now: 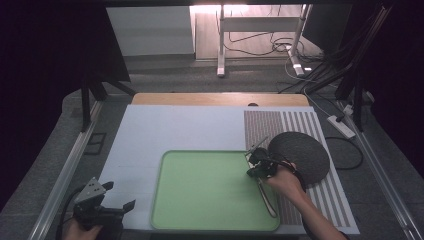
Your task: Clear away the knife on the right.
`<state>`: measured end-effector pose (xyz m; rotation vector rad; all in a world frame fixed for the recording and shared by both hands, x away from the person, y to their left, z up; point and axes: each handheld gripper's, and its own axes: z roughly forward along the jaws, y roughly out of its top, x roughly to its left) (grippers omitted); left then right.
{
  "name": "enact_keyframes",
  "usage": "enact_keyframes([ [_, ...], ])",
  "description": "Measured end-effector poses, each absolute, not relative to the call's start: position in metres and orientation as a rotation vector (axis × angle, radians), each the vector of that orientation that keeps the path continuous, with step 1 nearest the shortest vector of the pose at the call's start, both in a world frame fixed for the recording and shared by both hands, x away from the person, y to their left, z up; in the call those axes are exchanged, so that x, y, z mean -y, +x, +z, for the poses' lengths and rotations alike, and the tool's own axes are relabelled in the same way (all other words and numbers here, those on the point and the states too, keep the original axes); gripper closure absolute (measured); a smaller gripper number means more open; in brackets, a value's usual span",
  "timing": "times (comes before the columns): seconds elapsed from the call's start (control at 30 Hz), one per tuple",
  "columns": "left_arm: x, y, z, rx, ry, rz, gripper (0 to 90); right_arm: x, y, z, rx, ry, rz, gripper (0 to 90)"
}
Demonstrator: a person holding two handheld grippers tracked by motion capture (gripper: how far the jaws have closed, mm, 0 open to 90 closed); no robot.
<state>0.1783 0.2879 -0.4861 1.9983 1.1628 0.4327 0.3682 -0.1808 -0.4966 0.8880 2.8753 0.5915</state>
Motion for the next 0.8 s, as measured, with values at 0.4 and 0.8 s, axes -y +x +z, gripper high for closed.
enact_keyframes([
  [0.4,-0.287,0.179,-0.486,-1.163,2.003,0.434,1.1,0.21,0.362,-0.495,-2.831,0.965,0.601,89.9],
  [0.8,-0.288,0.179,-0.486,-1.167,1.996,0.422,1.2,0.206,0.364,-0.495,-2.821,1.075,0.657,70.1],
])
